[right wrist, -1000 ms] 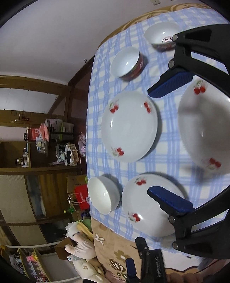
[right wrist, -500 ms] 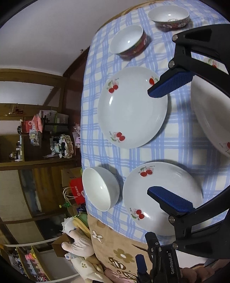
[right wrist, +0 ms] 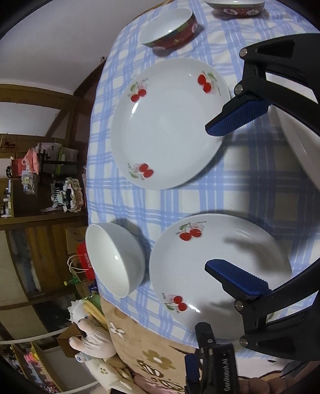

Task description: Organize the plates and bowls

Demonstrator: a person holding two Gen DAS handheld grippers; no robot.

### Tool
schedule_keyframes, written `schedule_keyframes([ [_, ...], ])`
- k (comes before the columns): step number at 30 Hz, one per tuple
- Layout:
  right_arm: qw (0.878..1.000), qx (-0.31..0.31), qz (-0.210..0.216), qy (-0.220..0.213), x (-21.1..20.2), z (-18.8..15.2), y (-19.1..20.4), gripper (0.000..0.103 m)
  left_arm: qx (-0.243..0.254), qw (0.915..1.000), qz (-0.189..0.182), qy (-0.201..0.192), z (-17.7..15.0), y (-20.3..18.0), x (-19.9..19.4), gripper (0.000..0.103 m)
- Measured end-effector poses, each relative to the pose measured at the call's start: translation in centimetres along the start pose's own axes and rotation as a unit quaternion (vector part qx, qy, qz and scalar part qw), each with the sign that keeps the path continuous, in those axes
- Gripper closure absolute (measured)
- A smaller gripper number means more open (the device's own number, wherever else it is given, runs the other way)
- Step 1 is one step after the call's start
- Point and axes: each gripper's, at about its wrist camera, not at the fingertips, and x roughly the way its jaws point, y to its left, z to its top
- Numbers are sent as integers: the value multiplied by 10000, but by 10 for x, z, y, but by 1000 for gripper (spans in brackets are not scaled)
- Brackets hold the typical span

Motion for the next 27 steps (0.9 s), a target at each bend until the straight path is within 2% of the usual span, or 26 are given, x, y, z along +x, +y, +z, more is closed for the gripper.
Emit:
schedule_keyframes([
  [6, 9999, -100, 3, 119, 8, -7, 2, 0, -21, 9996, 50, 269, 1, 1, 20, 17],
  [8, 9999, -121, -3, 118, 8, -6, 2, 0, -17, 9996, 56, 275, 1, 2, 21, 28],
  [12, 9999, -30, 90, 88, 5, -5, -1, 16, -122, 9996, -82, 240, 0, 7, 20, 37],
  [14, 9998, 48, 157, 88, 4, -5, -3, 18, -226, 9992, -162, 279, 1, 11, 21, 49],
  [17, 9995, 77, 256, 150, 6, -5, -3, 37, -469, 9975, -300, 435, 1, 20, 26, 62],
  [19, 9986, 186, 433, 224, 8, -5, -6, 45, -601, 9962, -416, 474, 2, 24, 26, 63],
  [21, 9966, 389, 660, 301, 11, -6, -10, 58, -624, 9956, -487, 506, 2, 26, 26, 66],
  [24, 9956, 540, 687, 352, 14, -9, -13, 59, -630, 9944, -646, 546, 4, 29, 27, 72],
  [27, 9962, 435, 663, 350, 15, -10, -9, 60, -634, 9929, -840, 548, 6, 32, 28, 85],
])
